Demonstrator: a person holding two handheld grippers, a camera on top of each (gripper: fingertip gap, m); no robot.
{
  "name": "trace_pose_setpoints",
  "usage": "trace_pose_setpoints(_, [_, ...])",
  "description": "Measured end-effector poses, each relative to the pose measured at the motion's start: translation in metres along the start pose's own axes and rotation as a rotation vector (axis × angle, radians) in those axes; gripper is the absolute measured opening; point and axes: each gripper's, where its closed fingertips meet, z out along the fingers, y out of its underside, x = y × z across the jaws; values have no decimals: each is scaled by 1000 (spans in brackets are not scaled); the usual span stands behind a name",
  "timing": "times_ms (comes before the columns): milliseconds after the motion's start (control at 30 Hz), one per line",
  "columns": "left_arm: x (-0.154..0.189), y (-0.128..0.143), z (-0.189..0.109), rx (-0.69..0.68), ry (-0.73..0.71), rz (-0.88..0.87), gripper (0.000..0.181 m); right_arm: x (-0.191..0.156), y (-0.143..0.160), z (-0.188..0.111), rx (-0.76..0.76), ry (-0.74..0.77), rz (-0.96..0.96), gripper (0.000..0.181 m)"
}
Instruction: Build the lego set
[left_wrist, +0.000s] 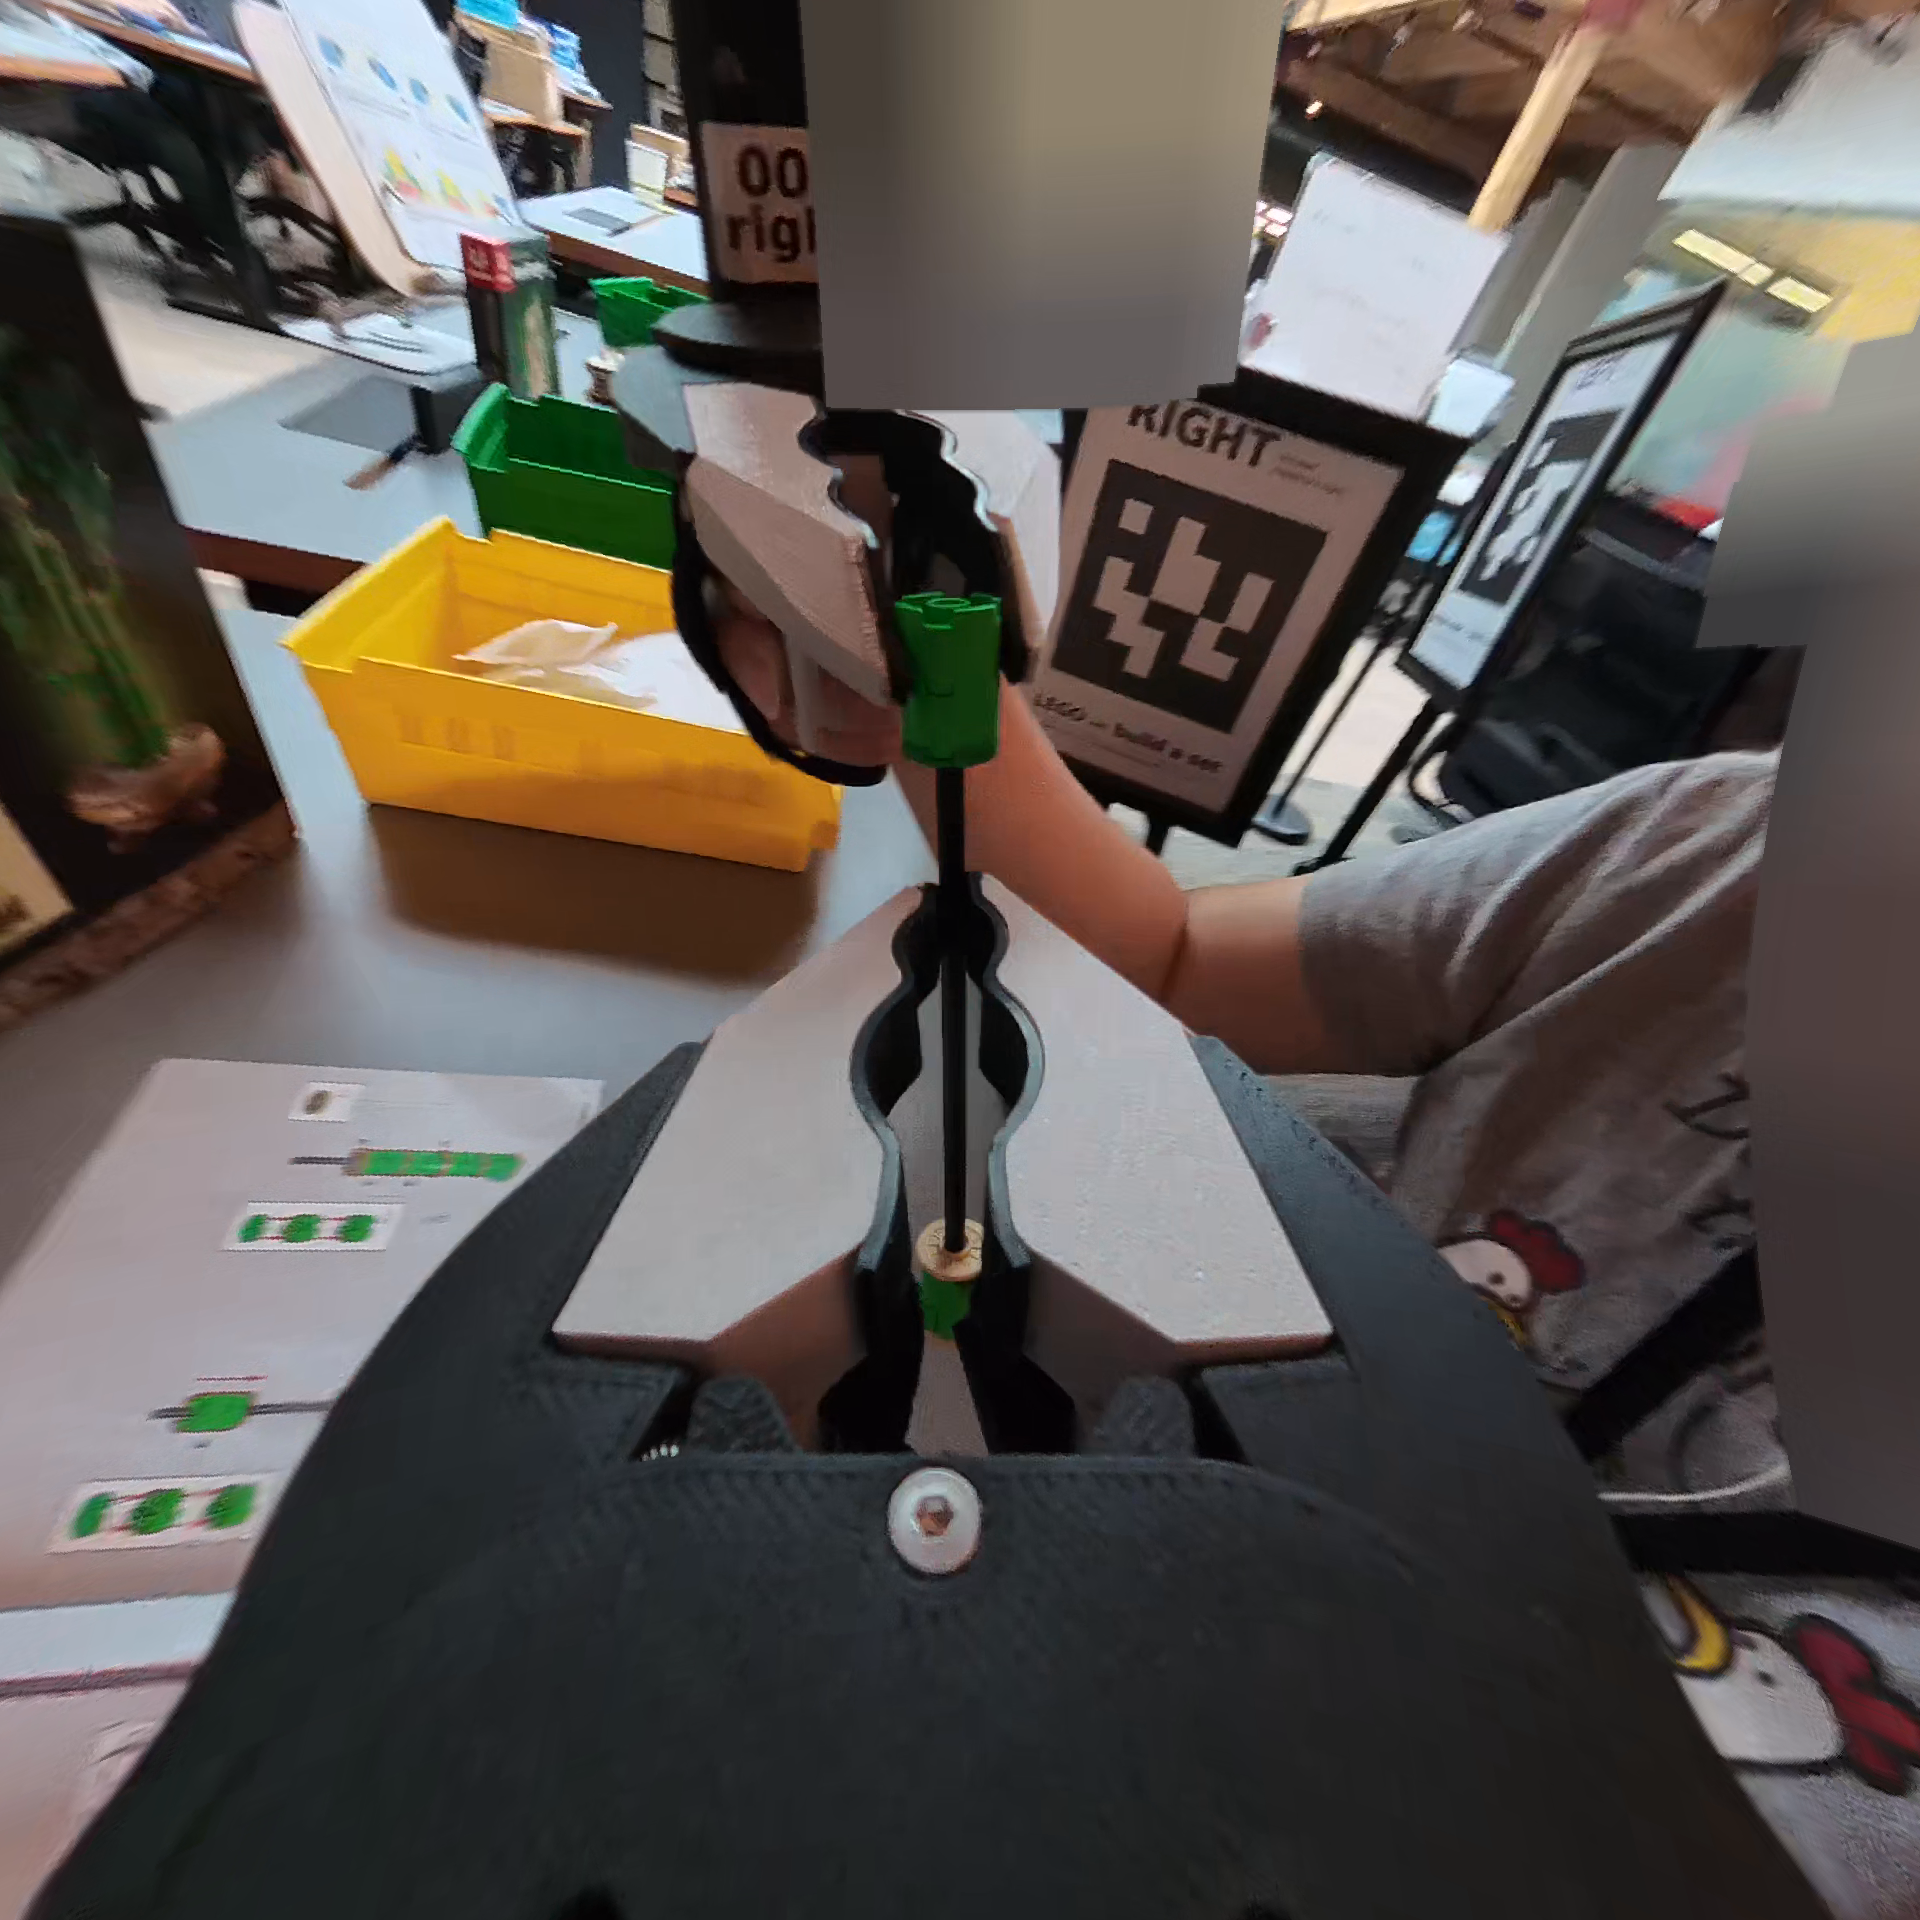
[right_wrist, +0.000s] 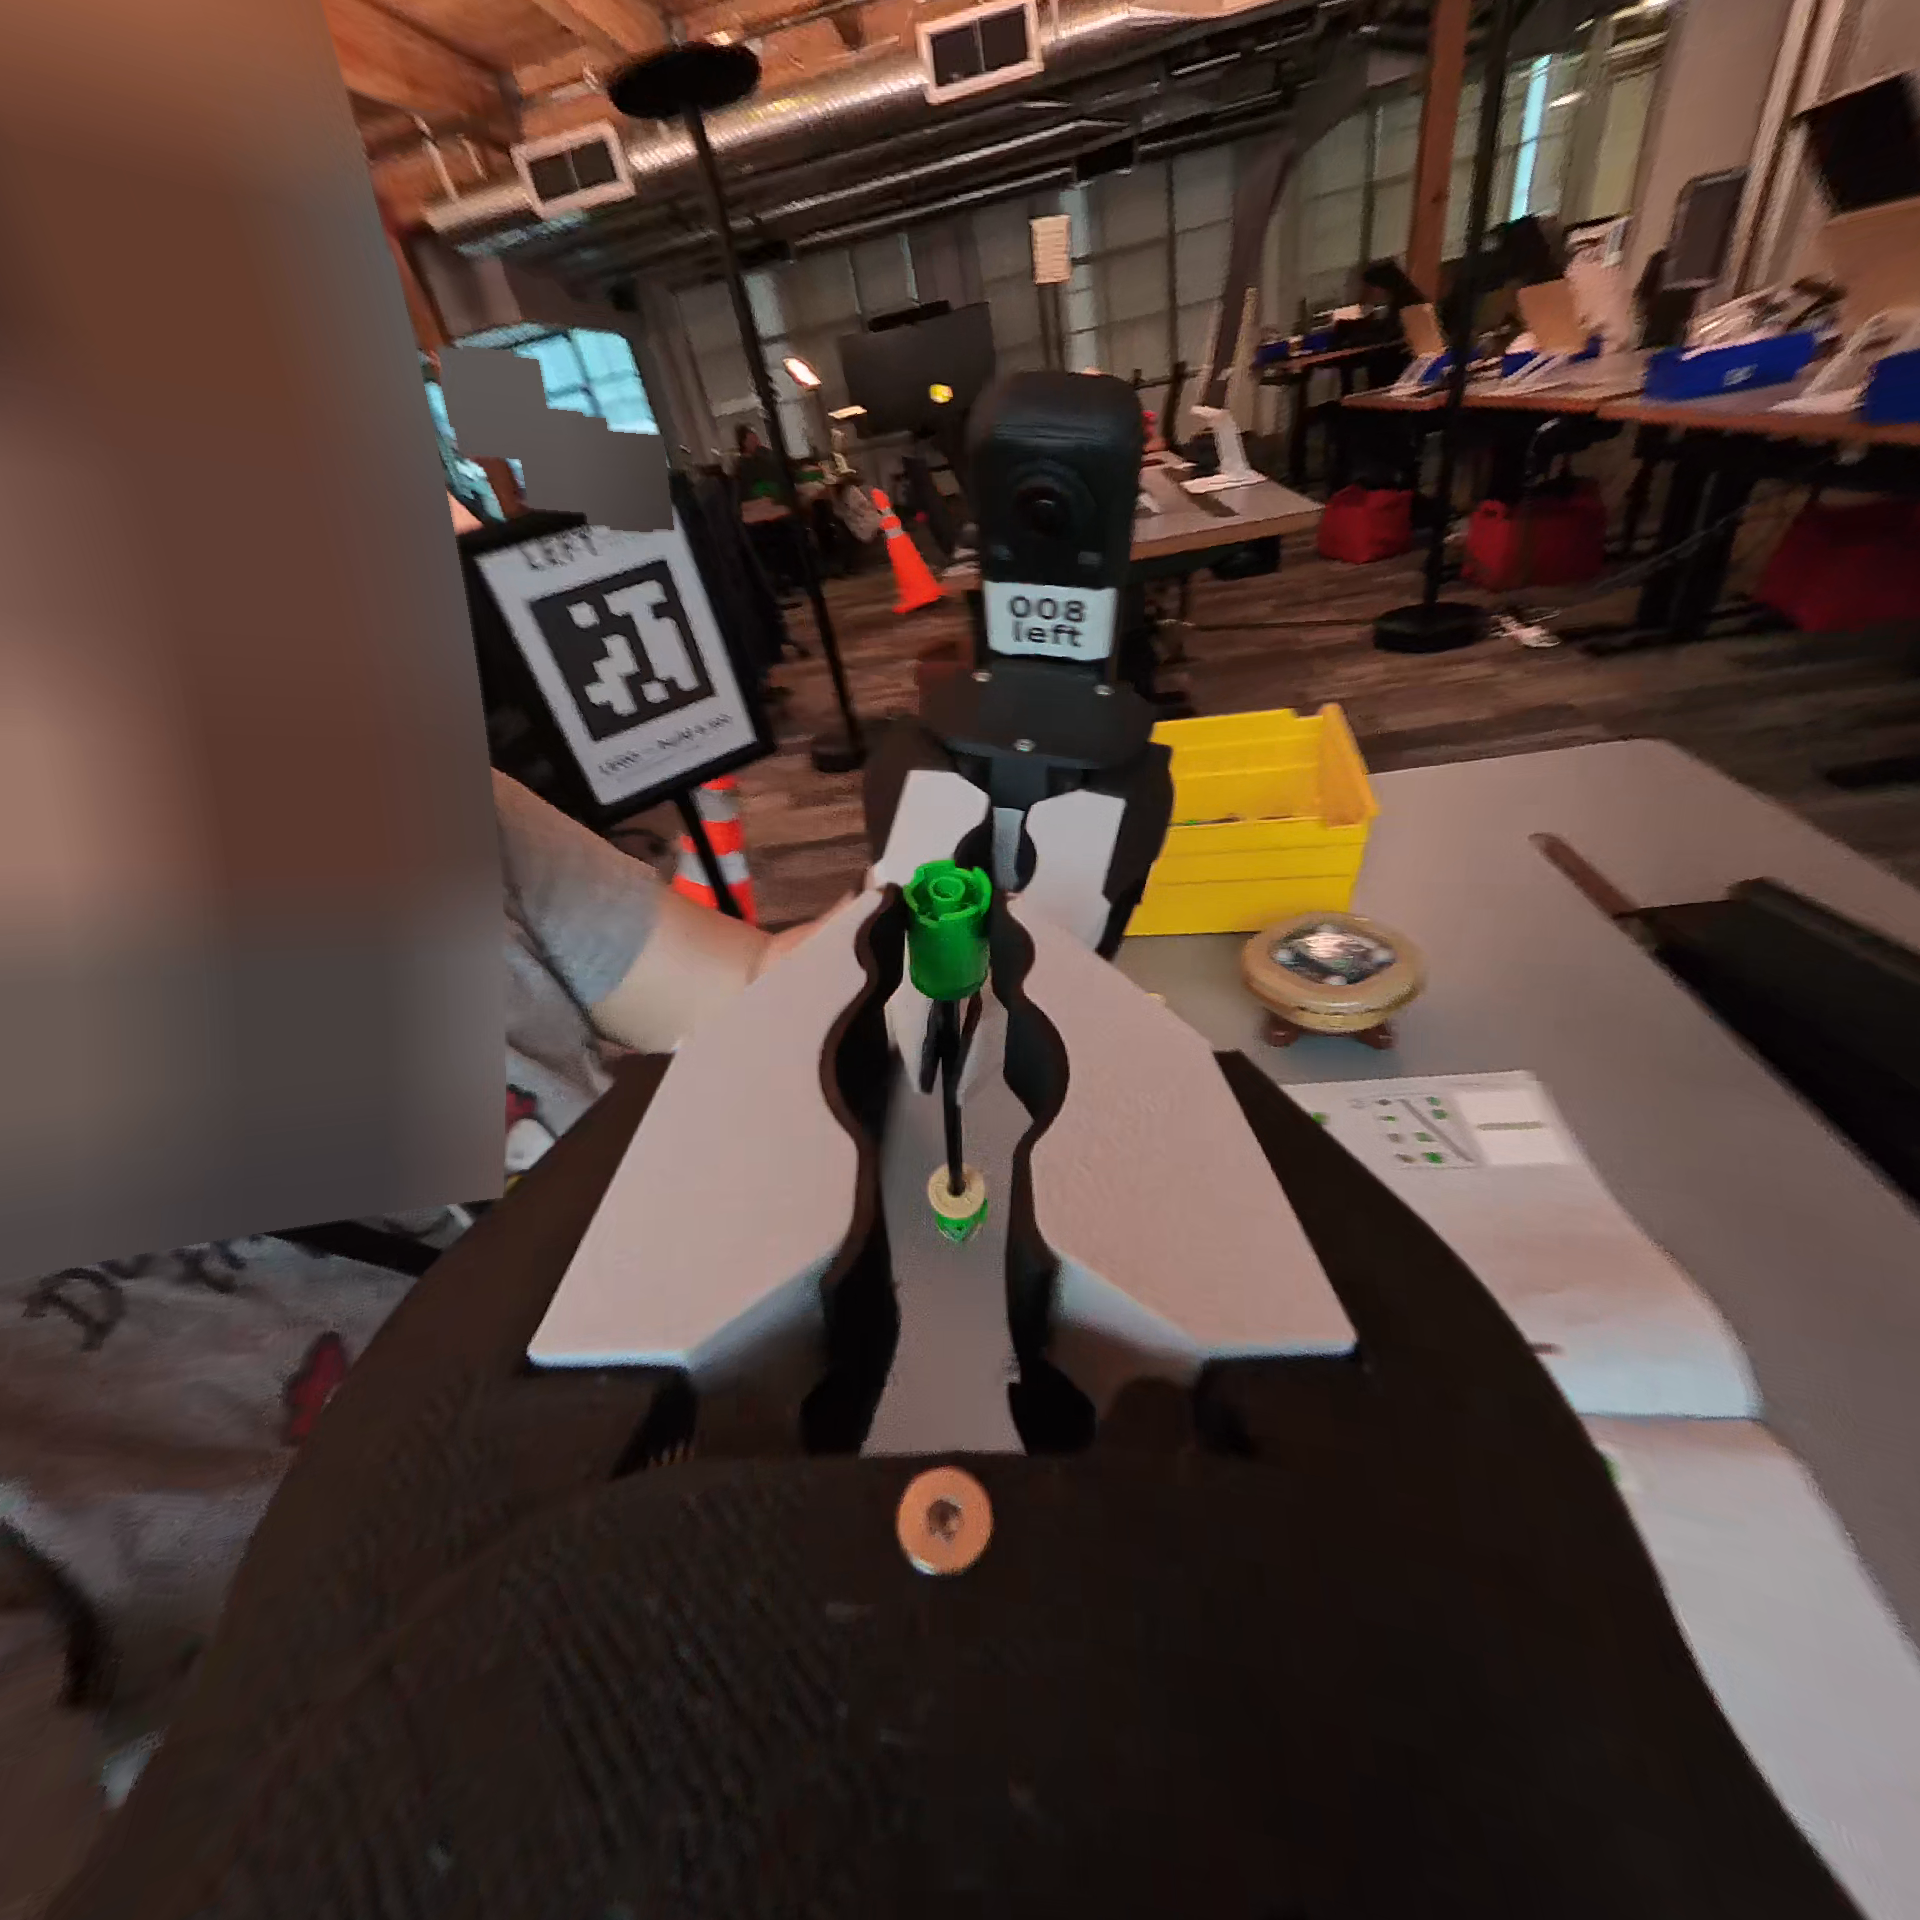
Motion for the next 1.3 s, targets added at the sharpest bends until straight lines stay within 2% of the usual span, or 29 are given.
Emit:
trace_pose_setpoints(233, [-3,-13,-1,32,-246,433,1,-16,-10,2,-62,213,-378,15])
trace_pose_setpoints(467, [13,-28,-6,159,-290,666,1,-32,-12,12,-95,262,-516,14])
trace_pose_setpoints(700, [28,-32,-12,194,-367,926,2,-52,-13,23,-146,328,-764,14])
trace_pose_setpoints(867, [30,-31,-11,179,-436,1041,1,-59,-14,28,-140,337,-843,20])
trace_pose_setpoints(1167, [44,-33,-12,236,-391,1085,2,-73,-15,30,-118,303,-905,24])
trace_pose_setpoints(1300, [46,-33,-12,244,-384,1098,1,-77,-12,31,-131,282,-921,18])
